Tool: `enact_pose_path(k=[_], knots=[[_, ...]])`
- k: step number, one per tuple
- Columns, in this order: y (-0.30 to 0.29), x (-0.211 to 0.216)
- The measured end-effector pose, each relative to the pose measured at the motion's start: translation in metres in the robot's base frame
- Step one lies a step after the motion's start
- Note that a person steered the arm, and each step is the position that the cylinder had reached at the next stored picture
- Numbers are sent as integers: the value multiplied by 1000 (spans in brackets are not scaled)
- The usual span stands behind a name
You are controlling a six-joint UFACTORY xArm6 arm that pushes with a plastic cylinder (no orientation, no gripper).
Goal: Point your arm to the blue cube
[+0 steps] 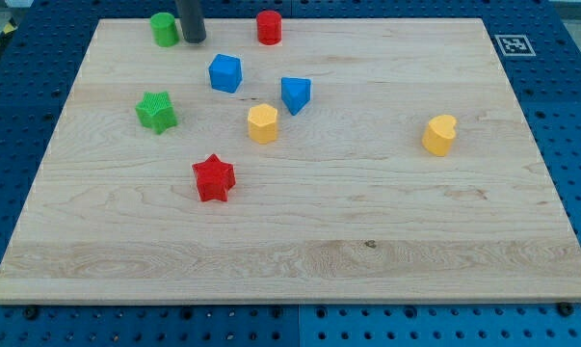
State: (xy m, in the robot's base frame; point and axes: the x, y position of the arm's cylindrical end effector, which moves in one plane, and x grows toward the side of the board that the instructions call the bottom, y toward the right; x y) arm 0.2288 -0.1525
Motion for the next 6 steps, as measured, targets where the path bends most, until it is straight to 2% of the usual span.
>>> enact_pose_path(k=[2,3,4,5,6], knots=[[-48,-9],[-46,-9],[-12,-7],[24,26],[42,79]])
